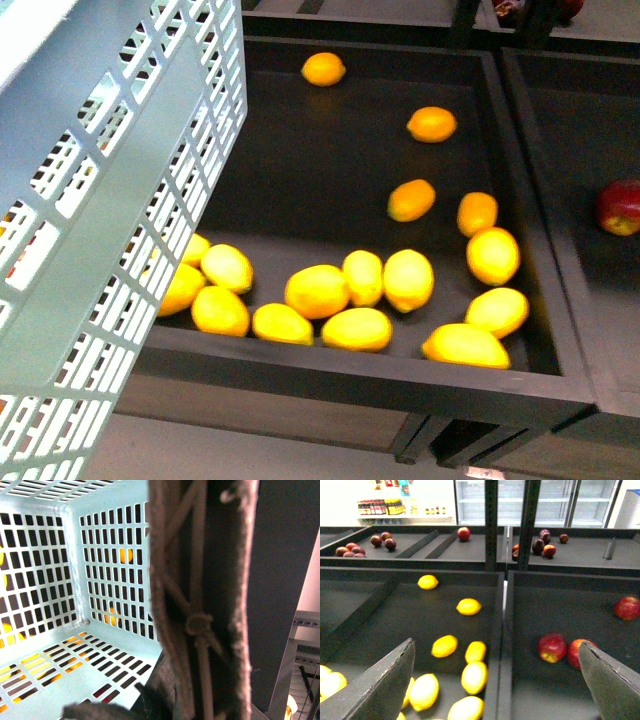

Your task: Pick lemon and mango into basket

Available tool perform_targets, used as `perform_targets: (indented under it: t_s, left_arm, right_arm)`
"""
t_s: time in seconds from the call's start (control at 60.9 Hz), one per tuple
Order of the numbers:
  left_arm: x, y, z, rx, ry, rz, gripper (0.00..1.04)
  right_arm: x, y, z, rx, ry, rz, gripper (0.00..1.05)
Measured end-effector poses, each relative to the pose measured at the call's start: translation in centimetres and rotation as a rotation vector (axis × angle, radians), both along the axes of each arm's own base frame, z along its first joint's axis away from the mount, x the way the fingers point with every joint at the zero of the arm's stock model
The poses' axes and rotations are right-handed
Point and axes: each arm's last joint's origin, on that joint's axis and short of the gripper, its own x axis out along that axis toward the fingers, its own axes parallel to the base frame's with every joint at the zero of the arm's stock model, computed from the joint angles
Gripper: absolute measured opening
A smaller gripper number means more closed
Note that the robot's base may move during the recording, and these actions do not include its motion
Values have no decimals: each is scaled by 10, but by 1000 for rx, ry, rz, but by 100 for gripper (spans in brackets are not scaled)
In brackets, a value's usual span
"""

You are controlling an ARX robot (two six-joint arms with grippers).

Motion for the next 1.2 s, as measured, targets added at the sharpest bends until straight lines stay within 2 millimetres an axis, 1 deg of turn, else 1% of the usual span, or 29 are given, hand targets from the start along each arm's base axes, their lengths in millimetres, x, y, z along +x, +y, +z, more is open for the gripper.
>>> perform_targets:
  t_s: [0.656, 0.706, 0.738, 0.755, 0.771, 0.837, 0.853, 0.902, 0.968, 1.034, 1.083, 1.198]
  left_arm:
    - [0, 1, 0, 10, -2, 13, 4]
    - [4, 1, -1, 131, 103, -53, 4]
    - [11, -2, 0, 303, 126, -154, 4]
    - [13, -3, 0, 318, 128, -166, 4]
    - [17, -6, -1, 390, 121, -218, 4]
    - [32, -15, -5, 517, 116, -318, 4]
    - [39, -19, -9, 573, 116, -356, 4]
    - [52, -25, -14, 624, 122, -393, 4]
    - [66, -34, -15, 644, 116, -424, 4]
    - [83, -49, -8, 635, 73, -485, 4]
    - [91, -61, -2, 624, 42, -531, 4]
    - [104, -89, 6, 593, -16, -634, 4]
  right_arm:
    - [0, 0, 0, 0, 0, 7, 96]
    - [0, 0, 0, 0, 0, 6, 96]
    - [0, 0, 0, 0, 0, 7, 96]
    - [0, 0, 0, 0, 0, 6, 96]
    - [0, 0, 0, 0, 0, 5, 96]
    - [0, 0, 0, 0, 0, 5, 96]
    - [0, 0, 0, 0, 0, 4, 96]
    - [0, 0, 0, 0, 0, 4, 96]
    - [0, 0, 0, 0, 0, 3, 96]
    - [0, 0, 0, 0, 0, 3, 96]
    - [0, 0, 0, 0, 0, 3, 96]
    - [0, 0, 0, 0, 0, 3, 96]
